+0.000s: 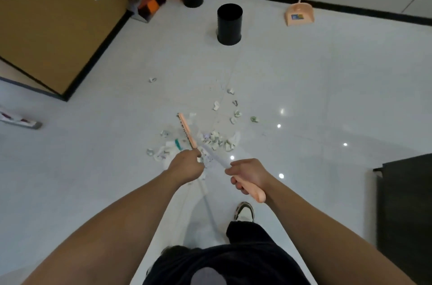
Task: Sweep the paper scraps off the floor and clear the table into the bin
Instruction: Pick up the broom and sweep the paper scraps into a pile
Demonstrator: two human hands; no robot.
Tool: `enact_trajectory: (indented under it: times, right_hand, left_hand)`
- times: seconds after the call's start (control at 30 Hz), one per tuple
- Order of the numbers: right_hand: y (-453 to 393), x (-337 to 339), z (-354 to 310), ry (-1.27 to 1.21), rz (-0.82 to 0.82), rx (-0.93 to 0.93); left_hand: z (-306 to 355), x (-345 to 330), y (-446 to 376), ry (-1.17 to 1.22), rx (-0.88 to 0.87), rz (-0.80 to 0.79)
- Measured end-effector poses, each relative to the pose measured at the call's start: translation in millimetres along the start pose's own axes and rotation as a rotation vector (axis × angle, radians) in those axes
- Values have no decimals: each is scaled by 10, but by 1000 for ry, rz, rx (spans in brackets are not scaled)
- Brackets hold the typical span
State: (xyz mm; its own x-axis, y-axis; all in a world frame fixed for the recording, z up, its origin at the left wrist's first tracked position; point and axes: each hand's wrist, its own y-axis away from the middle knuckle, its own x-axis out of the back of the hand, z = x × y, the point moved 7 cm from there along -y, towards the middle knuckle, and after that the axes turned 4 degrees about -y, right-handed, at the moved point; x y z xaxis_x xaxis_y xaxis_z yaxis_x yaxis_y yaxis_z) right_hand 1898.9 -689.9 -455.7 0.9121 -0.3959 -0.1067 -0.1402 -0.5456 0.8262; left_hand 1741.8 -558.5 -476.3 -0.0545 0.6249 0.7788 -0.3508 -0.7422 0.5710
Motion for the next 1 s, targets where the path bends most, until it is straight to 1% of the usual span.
enact_trajectory:
  times: [0.1,0.23,0.37,0.47,0.57,0.67,0.7,0.77,0.87,1.0]
  right_hand:
    - [-57,560,-174,-57,93,-1]
    - [-58,1265,-268,-154,217,-3]
    - [-183,1860,-312,-202,352,-35]
    - [-400,2098,-441,-167,400,-91]
    - [-722,2169,-670,-41,398,-140]
    - [-1008,2095,-931,24,356,-191]
    - [-1078,2033,-1032,48,314,-208]
    - [-1173,1893,-1267,66,210,-240]
    - [-1269,1826,-1650,-49,194,-311]
    - [-1389,1731,-2184,100,179,-278]
  left_hand:
    - [662,-125,-198,-37,-88,-69]
    - [1335,-300,-498,-112,-176,-179]
    - [1779,-402,-808,-121,-231,-234]
    - [1963,-427,-1095,-163,-252,-269]
    - [2042,-366,-1516,-188,-238,-295]
    - [2095,-185,-1993,-186,-217,-287]
    - [2107,-102,-2133,-178,-204,-285]
    - [2135,58,-2368,-145,-184,-301]
    - [2200,349,-2733,-86,-157,-276]
    - [2238,705,-3077,40,-103,-224]
